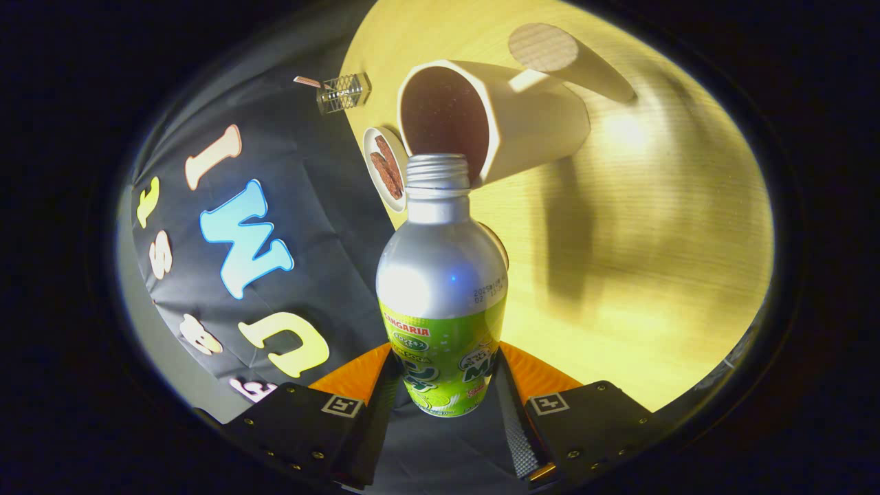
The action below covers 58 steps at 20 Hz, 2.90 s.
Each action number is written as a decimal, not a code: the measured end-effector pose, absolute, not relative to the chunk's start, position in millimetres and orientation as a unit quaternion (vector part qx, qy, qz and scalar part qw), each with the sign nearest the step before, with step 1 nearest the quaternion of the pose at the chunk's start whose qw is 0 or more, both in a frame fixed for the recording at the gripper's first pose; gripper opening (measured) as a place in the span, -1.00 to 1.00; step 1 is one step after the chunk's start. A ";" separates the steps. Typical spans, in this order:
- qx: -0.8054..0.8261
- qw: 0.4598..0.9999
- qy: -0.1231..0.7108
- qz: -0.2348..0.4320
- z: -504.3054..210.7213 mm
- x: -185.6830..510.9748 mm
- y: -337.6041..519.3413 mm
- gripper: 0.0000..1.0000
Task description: Take the bottle from table, then pour the juice into the cup, finally place the bottle on the coaster
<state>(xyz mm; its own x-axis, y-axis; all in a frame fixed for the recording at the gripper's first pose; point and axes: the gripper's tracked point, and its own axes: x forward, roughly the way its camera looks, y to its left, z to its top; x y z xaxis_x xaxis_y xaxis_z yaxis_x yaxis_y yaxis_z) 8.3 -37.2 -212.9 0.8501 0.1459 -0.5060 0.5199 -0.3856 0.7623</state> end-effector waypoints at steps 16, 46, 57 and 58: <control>0.564 0.755 0.261 -0.208 -285.1 -2.1 -23.9 0.46; 0.194 0.914 0.262 -0.242 -287.3 81.5 -55.0 0.46; 0.101 0.927 0.253 -0.256 -295.5 126.7 -75.3 0.48; 0.087 0.928 0.256 -0.255 -298.2 129.0 -76.2 0.48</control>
